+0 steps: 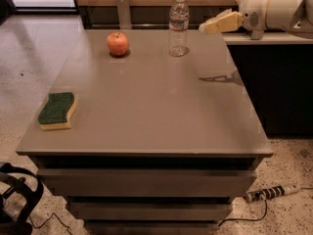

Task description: Move water bottle near sponge

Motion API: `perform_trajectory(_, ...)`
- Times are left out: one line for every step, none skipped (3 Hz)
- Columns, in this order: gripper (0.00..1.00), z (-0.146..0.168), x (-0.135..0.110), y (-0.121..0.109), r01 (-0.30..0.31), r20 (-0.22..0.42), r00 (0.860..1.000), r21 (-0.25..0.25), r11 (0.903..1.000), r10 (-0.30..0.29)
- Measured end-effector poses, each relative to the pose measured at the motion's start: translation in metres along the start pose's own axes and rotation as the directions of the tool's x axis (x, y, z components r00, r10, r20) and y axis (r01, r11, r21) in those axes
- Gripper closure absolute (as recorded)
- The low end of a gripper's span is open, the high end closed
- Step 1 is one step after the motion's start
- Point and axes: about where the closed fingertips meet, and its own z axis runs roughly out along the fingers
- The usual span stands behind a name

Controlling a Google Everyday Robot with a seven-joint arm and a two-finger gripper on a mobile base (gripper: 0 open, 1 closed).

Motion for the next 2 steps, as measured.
perform_trajectory(0.0,0.025,0.004,-0.007,-0.033,0.049,0.998,-0.025,0.9992,0.034)
perform_trajectory(0.0,0.051,0.01,-0.004,-0.068,0.087,0.994,-0.048,0.9965,0.072)
